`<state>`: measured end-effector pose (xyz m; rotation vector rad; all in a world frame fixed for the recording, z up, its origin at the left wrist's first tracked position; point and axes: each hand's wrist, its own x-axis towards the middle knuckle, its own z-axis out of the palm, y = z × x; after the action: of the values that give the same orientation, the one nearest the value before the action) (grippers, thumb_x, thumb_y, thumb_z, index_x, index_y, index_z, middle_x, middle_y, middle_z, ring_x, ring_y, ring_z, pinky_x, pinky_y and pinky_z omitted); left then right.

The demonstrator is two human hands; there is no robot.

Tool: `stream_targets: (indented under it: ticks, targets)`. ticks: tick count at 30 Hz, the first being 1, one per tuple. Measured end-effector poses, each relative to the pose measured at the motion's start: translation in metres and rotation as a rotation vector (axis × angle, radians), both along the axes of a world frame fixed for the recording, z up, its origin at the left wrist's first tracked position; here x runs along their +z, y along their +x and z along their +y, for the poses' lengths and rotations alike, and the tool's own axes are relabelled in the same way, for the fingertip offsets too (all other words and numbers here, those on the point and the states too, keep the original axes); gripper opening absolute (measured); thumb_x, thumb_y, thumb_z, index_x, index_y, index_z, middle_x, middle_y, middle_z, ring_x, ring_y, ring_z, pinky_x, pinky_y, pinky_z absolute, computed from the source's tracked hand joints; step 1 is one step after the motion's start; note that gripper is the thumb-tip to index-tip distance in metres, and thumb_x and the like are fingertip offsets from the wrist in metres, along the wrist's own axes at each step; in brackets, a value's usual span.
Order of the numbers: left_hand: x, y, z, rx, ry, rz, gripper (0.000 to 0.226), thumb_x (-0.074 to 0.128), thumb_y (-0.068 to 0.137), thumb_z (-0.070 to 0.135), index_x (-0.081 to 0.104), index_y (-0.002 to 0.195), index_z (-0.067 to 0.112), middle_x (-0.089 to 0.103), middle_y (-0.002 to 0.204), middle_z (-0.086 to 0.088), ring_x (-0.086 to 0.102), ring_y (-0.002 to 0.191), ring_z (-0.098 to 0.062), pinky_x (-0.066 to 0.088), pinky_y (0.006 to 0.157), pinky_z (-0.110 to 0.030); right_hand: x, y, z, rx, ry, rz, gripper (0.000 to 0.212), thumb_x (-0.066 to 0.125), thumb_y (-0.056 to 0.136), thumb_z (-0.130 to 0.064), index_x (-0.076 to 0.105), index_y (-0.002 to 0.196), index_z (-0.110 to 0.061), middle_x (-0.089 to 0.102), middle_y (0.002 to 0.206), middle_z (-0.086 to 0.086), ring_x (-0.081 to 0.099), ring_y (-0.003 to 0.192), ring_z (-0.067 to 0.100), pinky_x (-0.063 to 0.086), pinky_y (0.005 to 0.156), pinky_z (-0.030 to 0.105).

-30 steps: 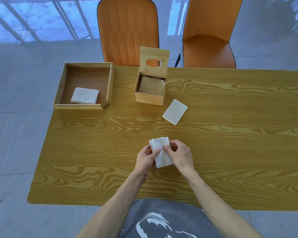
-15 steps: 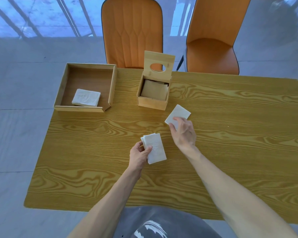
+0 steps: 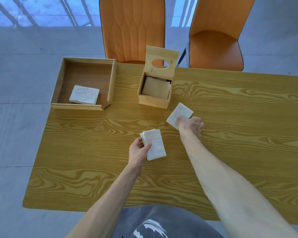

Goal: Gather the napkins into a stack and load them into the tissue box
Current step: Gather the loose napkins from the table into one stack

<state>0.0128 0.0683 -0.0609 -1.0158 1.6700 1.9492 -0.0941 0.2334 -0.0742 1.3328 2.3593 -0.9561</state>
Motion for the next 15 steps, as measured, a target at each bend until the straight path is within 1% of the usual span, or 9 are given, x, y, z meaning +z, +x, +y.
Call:
stream_targets:
  ticks: [2,4,6,9,10,12,15]
  targets:
    - [0.000,0.001,0.001,-0.005,-0.001,-0.003,0.031,0.064,0.093,0.013,0.057,0.123,0.013,0.070,0.105,-0.003,0.069,0.090,-0.016,0.055,0.062,-0.022,-0.001,0.001,0.000,-0.009,-0.023,0.013,0.053,0.067,0.081,-0.047,0.056,0.120,-0.012,0.048,0.130,0.010,0.056,0.113,0.033,0.046,0.099,0.050]
    - [-0.001,0.003,0.001,-0.009,-0.005,-0.008,0.031,0.064,0.093,0.013,0.057,0.123,0.014,0.070,0.103,-0.001,0.069,0.091,-0.016,0.056,0.064,-0.024,-0.001,0.003,0.000,-0.019,-0.036,0.031,0.041,0.066,0.080,-0.044,0.061,0.109,-0.015,0.048,0.125,0.008,0.057,0.108,0.031,0.047,0.098,0.050]
    - [-0.002,0.005,0.001,-0.012,-0.012,-0.011,0.030,0.064,0.093,0.013,0.056,0.122,0.016,0.071,0.103,0.000,0.069,0.093,-0.017,0.056,0.068,-0.027,-0.001,0.006,0.000,-0.023,-0.048,0.078,0.034,0.065,0.079,-0.040,0.060,0.104,-0.019,0.052,0.120,0.005,0.059,0.105,0.029,0.047,0.097,0.050]
    - [-0.002,0.004,-0.001,-0.017,-0.018,-0.012,0.030,0.064,0.093,0.013,0.057,0.122,0.016,0.071,0.103,-0.001,0.069,0.092,-0.016,0.057,0.069,-0.028,-0.002,0.011,0.000,-0.019,-0.068,0.155,0.027,0.065,0.072,-0.039,0.058,0.093,-0.023,0.065,0.098,-0.001,0.065,0.094,0.026,0.052,0.092,0.048]
    - [-0.002,0.004,-0.001,-0.020,-0.018,-0.013,0.030,0.064,0.093,0.013,0.057,0.122,0.015,0.071,0.104,-0.002,0.069,0.093,-0.017,0.057,0.069,-0.028,-0.002,0.013,0.002,-0.017,-0.076,0.163,0.025,0.066,0.073,-0.037,0.058,0.092,-0.023,0.067,0.094,-0.002,0.067,0.090,0.025,0.054,0.089,0.047]
    - [-0.001,0.008,0.000,-0.034,-0.015,-0.020,0.030,0.064,0.093,0.013,0.057,0.123,0.014,0.071,0.108,-0.005,0.070,0.097,-0.021,0.059,0.071,-0.031,0.002,0.018,0.006,-0.010,-0.099,0.160,0.022,0.068,0.077,-0.030,0.062,0.097,-0.021,0.070,0.094,0.000,0.068,0.084,0.023,0.057,0.082,0.044]
    - [-0.002,0.018,0.002,-0.053,-0.008,-0.029,0.032,0.064,0.093,0.013,0.057,0.125,0.013,0.071,0.112,-0.008,0.070,0.098,-0.023,0.059,0.068,-0.030,0.005,0.028,0.013,0.027,-0.096,0.162,0.019,0.066,0.083,-0.025,0.065,0.101,-0.018,0.071,0.096,0.001,0.069,0.083,0.023,0.059,0.073,0.040]
